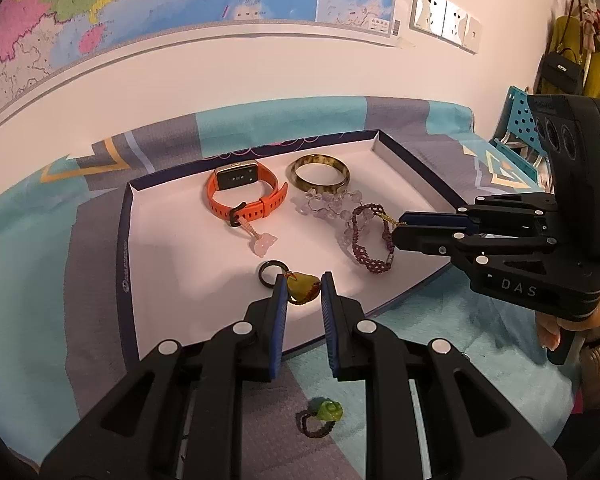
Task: Organize jewelry
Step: 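Open the right gripper releasing the gold bracelet while the left gripper releases the amber pendant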
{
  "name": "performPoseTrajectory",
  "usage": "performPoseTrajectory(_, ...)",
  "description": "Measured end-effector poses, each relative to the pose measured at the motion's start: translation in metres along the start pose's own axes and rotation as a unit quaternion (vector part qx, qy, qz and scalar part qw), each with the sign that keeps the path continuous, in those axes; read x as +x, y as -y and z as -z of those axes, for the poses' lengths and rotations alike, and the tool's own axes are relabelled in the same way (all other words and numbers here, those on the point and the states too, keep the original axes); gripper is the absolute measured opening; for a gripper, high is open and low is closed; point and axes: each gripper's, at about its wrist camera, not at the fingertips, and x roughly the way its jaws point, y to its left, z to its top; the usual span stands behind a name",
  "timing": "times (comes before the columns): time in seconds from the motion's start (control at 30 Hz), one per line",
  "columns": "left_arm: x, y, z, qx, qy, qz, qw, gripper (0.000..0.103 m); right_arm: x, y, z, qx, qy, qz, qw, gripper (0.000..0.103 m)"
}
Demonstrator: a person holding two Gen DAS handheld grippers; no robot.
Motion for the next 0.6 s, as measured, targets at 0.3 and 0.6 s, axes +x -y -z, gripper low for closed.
performPoseTrajectory(0.3,0.011,-0.003,-0.001,-0.007,-0.014,0.002,0.9999,0.018,0.010,0.002,0.000,0.002,-0.009,0.005,1.000,0.011)
performPoseTrajectory(0.6,0.026,-0.007,-0.001,-0.016,-0.031,0.010,0.9993,0.018,0.017,0.003,0.000,0.007,-0.017,0.011,1.000,0.011)
